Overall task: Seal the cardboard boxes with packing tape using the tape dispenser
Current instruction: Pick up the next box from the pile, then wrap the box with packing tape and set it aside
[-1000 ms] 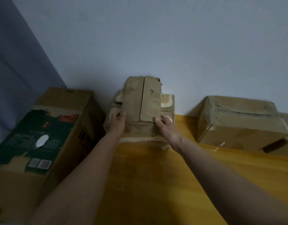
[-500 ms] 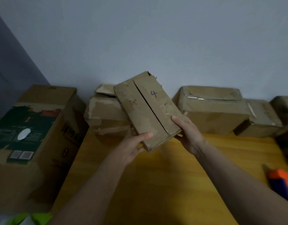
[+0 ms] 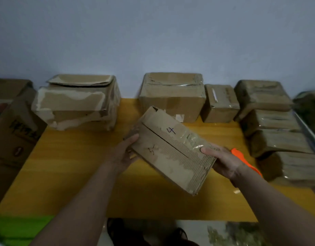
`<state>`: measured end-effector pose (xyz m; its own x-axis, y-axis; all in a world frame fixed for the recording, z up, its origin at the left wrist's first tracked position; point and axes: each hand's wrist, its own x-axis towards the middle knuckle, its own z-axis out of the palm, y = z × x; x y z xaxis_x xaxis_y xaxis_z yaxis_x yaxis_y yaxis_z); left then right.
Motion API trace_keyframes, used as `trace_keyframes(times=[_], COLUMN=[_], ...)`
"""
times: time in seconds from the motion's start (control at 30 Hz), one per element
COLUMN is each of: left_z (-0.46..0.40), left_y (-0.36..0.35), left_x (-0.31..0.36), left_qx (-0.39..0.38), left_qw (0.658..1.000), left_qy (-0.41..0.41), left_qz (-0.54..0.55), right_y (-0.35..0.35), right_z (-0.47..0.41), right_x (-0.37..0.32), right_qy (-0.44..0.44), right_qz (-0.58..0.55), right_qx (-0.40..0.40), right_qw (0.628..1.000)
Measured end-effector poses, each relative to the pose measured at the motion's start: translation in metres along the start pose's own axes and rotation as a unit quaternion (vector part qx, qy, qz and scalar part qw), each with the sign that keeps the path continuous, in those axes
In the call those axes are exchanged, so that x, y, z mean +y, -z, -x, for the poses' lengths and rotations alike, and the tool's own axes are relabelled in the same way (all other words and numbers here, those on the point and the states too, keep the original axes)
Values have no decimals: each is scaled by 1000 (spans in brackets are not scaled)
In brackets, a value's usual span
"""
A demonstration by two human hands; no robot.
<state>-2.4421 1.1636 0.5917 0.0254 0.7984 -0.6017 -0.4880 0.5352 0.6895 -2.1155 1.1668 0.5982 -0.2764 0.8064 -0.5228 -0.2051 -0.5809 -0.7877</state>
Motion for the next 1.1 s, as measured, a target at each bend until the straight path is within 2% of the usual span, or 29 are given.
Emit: trace_keyframes(times=[0.17, 0.3, 0.4, 0.5, 0.6, 0.67, 0.7, 0.73, 0.77, 0.83, 0.87, 0.9, 0.93, 0.97, 1.0, 1.07, 1.1], left_z=[4, 4, 6, 0, -8, -11, -12, -12, -11, -14, -18, -22, -26, -29, -31, -31, -29], left_y=[-24, -33, -36, -33, -34, -40, -43, -46, -49, -54, -57, -61, -64, -66, -68, -72, -72], left_x=[-62, -100, -113, -127, -132, -130, -129, -127, -126, -128, -129, -131, -134, -136, -140, -148, -153], left_qx=[-40, -55, -33, 11, 47, 79, 105, 124, 117, 22, -31, -68, -87, -89, -82, -61, -52], left_qw=[997, 990, 978, 947, 942, 925, 898, 852, 791, 642, 572, 516, 478, 459, 455, 458, 461], left_qy=[67, 94, 108, 109, 85, 59, 24, -29, -95, -212, -236, -240, -233, -224, -217, -210, -211], left_qz=[-24, -89, -176, -302, -320, -366, -426, -508, -593, -736, -785, -820, -842, -855, -860, -861, -860], right_y=[38, 59, 66, 67, 65, 66, 67, 67, 67, 66, 66, 67, 69, 74, 80, 94, 101], right_z=[7, -4, -16, -28, -33, -34, -34, -33, -32, -29, -27, -26, -24, -22, -20, -12, -8], right_x=[19, 36, 43, 50, 56, 56, 56, 55, 54, 52, 51, 50, 50, 51, 52, 58, 62], right_qy=[42, 6, -19, -19, -16, -9, -5, -5, -5, -3, 1, 12, 28, 41, 45, 12, -24], right_qz=[-42, 4, 48, 120, 166, 175, 178, 185, 196, 223, 246, 282, 327, 368, 400, 447, 466], right_qx=[90, 191, 233, 261, 261, 273, 278, 280, 279, 271, 272, 289, 324, 372, 420, 487, 499], right_qw=[994, 982, 971, 958, 951, 946, 944, 942, 940, 936, 930, 915, 887, 851, 813, 750, 730])
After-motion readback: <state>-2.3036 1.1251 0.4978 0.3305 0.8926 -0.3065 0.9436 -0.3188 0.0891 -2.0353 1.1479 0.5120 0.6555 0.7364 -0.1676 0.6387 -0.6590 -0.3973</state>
